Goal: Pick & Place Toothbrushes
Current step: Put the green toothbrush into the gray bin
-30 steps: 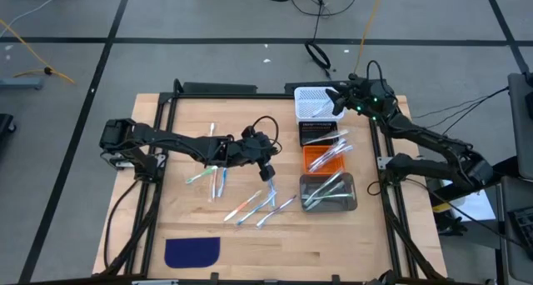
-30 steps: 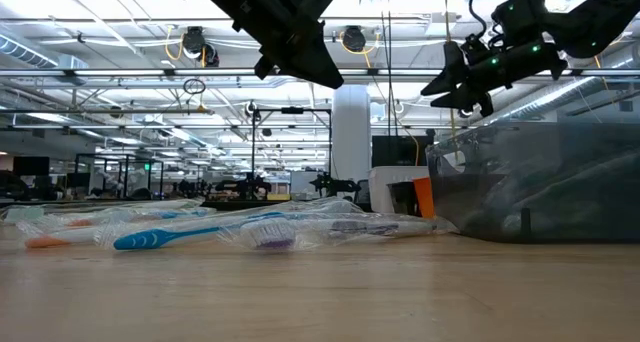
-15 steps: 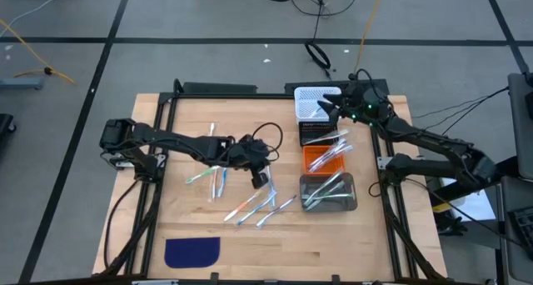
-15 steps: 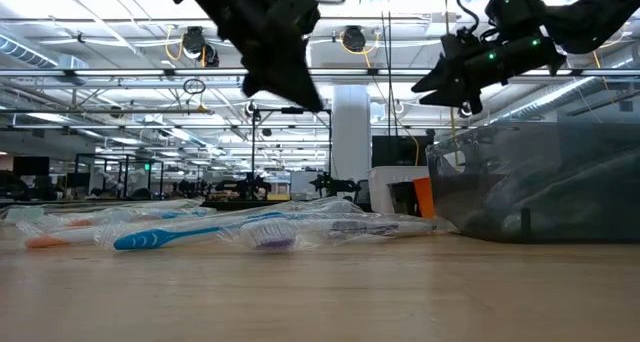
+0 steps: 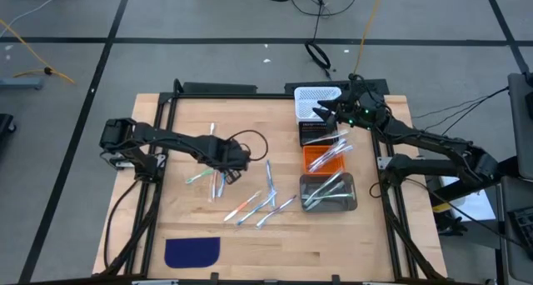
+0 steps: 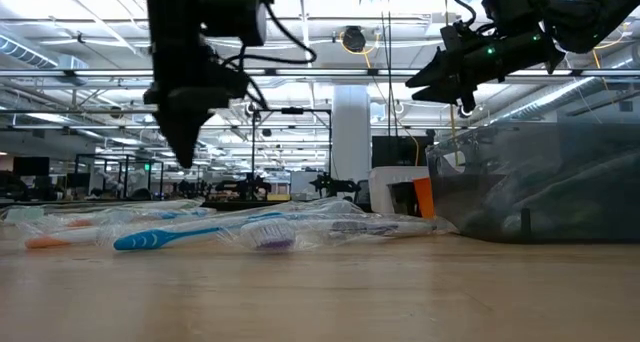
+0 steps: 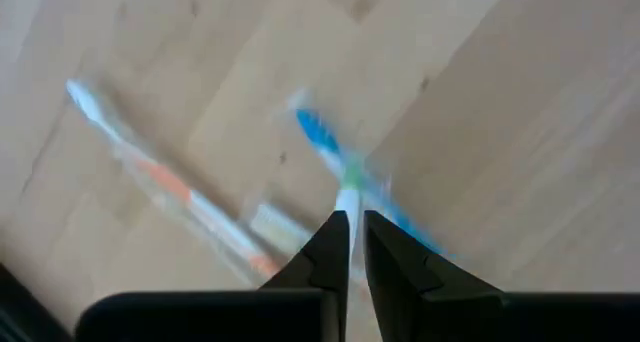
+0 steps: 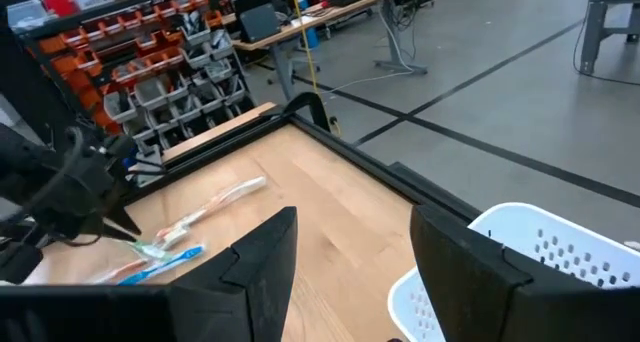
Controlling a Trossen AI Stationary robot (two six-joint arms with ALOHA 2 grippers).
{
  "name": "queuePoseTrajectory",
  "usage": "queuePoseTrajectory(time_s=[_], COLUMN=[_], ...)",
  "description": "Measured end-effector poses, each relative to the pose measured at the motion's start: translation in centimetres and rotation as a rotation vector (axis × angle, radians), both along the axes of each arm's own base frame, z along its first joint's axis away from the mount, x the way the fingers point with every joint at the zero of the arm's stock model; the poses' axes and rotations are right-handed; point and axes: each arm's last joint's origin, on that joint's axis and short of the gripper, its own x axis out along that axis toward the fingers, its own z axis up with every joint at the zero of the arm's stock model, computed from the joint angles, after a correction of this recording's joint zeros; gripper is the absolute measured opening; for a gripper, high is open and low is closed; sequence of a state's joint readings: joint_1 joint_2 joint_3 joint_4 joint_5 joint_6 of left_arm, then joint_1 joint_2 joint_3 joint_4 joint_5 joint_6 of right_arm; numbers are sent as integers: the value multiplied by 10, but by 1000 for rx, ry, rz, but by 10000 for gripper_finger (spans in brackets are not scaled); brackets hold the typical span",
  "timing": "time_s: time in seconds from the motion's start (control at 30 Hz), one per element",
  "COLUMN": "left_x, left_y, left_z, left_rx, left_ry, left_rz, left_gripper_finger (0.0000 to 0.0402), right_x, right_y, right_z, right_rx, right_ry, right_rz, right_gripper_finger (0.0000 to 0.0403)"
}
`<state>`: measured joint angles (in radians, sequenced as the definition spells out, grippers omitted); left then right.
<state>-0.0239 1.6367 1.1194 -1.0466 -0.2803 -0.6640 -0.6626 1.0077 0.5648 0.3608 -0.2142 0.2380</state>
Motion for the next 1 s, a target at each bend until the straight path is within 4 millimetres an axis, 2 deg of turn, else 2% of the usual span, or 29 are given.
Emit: queuePoseTrajectory(time_s=[0.33,0.57,0.67,0.77,1.0], left_x=[-23,-29,-28,-28,-29], left_y=[-6,-6,-7,-6,-6], left_z=[-31,-47,-54,-56,-56], left_rx=[-64,-95,-131,-156,-172], left_ry=[122,113,80,70,75], left_rz=[8,-46,-63,-61,-80], left_gripper_finger=[144,172,166,143,34], right_x=[0,0,0,0,0], right_y=[0,0,0,0,0], right_z=[0,0,0,0,0], right_rx=[0,2,2,2,3], right_ry=[-1,-2,-2,-2,-2], right_rz=[-1,-1,-1,-1,-1], right_gripper_finger=[187,189,186,185,183])
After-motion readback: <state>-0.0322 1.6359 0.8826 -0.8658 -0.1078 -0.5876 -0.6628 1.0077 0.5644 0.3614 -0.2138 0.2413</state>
